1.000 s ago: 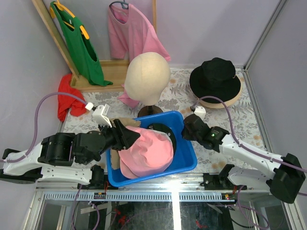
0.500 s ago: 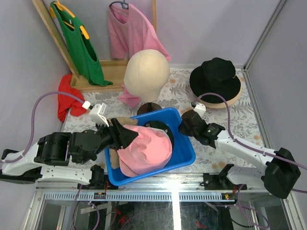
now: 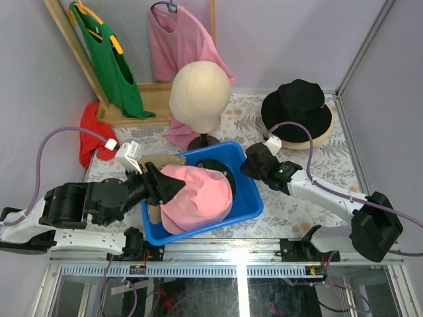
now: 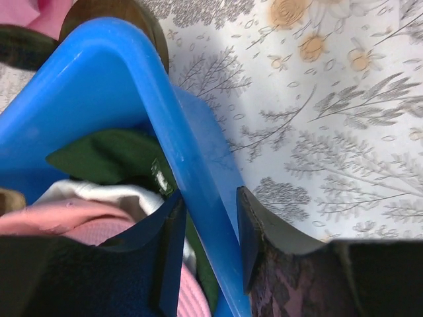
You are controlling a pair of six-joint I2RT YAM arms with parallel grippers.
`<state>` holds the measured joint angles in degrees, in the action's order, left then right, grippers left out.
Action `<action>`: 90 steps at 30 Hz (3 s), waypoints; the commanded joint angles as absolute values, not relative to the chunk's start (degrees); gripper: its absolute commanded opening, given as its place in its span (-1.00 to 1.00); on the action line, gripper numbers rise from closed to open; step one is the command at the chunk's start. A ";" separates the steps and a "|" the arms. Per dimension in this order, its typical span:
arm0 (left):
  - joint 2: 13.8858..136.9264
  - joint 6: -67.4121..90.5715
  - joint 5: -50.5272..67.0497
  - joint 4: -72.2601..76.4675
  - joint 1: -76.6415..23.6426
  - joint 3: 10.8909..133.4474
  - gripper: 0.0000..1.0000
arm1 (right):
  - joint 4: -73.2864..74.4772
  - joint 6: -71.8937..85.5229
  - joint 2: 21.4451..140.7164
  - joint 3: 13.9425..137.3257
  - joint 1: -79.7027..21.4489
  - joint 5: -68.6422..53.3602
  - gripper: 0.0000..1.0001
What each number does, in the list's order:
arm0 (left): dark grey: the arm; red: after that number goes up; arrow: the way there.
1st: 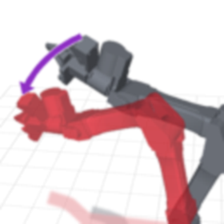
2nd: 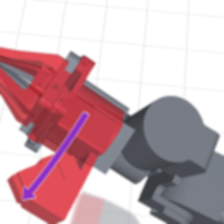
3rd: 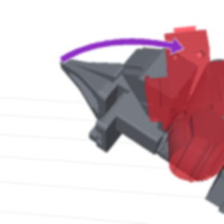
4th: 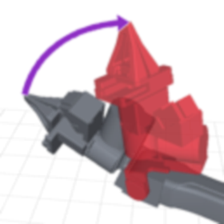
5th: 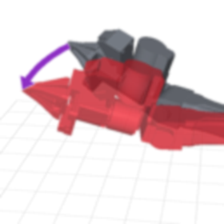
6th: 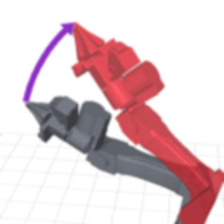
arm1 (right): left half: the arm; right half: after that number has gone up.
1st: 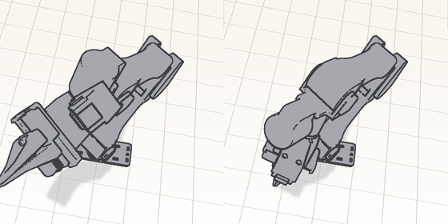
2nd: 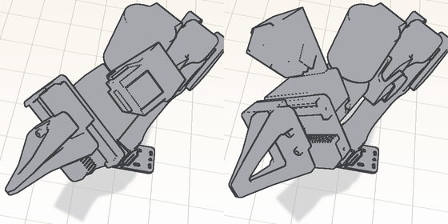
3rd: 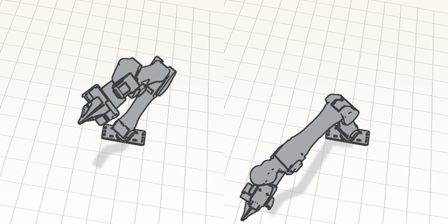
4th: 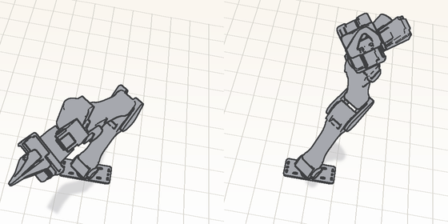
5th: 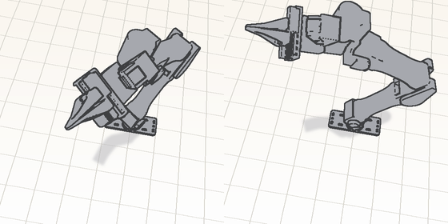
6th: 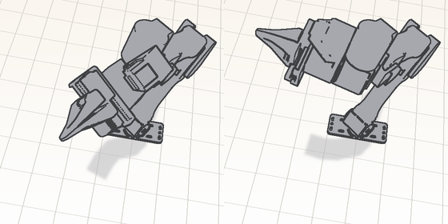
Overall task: Stack the hats
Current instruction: Move the bin to the corner of the board.
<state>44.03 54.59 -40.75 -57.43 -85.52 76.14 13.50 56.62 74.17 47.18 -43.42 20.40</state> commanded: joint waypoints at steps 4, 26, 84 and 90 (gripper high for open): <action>42.85 55.71 -41.21 -57.03 -85.84 74.31 -0.14 | 6.21 74.83 79.12 50.63 -45.60 21.89 -1.00; 42.03 58.32 -40.78 -57.44 -85.91 72.56 -0.18 | 7.04 78.79 76.49 50.73 -47.95 28.89 -1.00; 43.14 53.28 -45.85 -48.31 -85.96 71.43 -0.04 | 4.47 64.11 89.91 74.19 -68.54 26.79 0.40; 48.93 48.76 -44.05 -41.44 -85.86 72.26 0.02 | 9.99 64.17 76.27 65.20 -68.99 31.84 0.47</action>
<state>45.04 53.10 -43.83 -50.09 -85.52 71.77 4.58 66.41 82.96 69.54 -68.51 25.21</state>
